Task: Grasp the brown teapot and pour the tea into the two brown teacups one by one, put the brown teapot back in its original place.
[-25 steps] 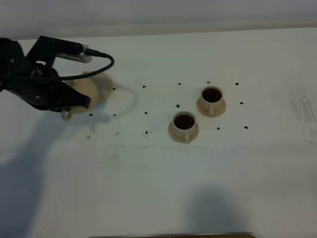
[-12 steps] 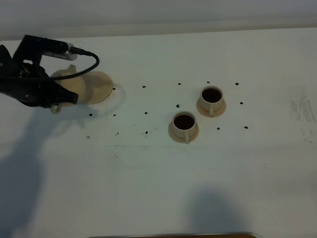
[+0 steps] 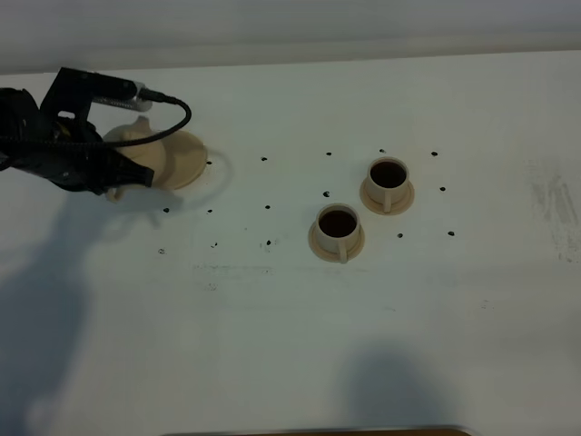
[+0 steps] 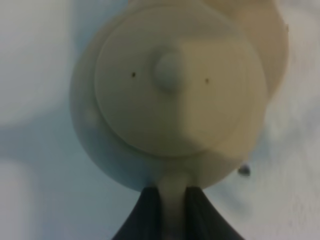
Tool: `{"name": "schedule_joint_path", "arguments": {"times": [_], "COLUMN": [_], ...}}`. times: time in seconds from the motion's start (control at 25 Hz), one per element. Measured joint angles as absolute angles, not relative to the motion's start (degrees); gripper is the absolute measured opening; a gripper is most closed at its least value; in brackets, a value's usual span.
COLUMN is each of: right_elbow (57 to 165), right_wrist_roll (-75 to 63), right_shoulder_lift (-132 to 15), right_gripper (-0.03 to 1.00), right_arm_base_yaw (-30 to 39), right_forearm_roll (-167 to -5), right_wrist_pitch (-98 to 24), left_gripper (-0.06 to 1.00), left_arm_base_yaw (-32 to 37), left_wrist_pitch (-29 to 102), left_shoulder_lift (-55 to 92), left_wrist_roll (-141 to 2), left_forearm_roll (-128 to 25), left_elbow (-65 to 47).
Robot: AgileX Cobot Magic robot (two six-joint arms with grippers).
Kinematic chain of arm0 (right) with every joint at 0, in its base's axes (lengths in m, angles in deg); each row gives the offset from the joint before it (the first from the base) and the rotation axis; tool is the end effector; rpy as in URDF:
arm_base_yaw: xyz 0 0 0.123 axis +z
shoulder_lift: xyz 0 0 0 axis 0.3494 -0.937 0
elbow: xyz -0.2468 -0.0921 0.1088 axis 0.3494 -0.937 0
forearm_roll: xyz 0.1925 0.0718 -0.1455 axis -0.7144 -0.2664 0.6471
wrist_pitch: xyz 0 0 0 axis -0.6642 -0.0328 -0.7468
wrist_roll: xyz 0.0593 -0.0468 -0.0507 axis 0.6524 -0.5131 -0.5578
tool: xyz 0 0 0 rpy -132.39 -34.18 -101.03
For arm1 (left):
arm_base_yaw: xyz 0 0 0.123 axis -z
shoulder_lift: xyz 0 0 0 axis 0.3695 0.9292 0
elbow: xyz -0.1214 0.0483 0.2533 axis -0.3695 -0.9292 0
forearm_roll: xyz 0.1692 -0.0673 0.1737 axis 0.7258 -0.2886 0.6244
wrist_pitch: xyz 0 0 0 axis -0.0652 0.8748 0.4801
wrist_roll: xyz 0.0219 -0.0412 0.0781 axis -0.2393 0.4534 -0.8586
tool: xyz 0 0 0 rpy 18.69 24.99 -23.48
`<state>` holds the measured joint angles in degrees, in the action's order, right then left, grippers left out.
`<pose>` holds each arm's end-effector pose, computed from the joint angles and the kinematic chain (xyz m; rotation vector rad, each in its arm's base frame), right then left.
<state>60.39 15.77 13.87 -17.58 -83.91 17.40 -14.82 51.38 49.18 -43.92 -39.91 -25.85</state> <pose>-0.0078 0.0074 0.2787 -0.0775 2.0885 0.1365 0.3704 -0.0456 0.1818 0.3116 2.5109 -0.0123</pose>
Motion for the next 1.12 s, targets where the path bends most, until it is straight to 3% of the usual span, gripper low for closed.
{"name": "schedule_joint_path", "arguments": {"times": [1.12], "right_elbow": [60.4], "right_wrist_roll": [15.8], "right_shoulder_lift": [13.9], "right_gripper": [0.43], "right_arm_base_yaw": [-17.6], "right_forearm_roll": [-83.9], "right_wrist_pitch": [17.4], "left_gripper": [0.16], "left_arm_base_yaw": [-13.6], "left_wrist_pitch": [51.2], "left_shoulder_lift": [55.3], "left_wrist_roll": [-45.6], "left_forearm_roll": [-42.7], "left_elbow": [-20.3]}}
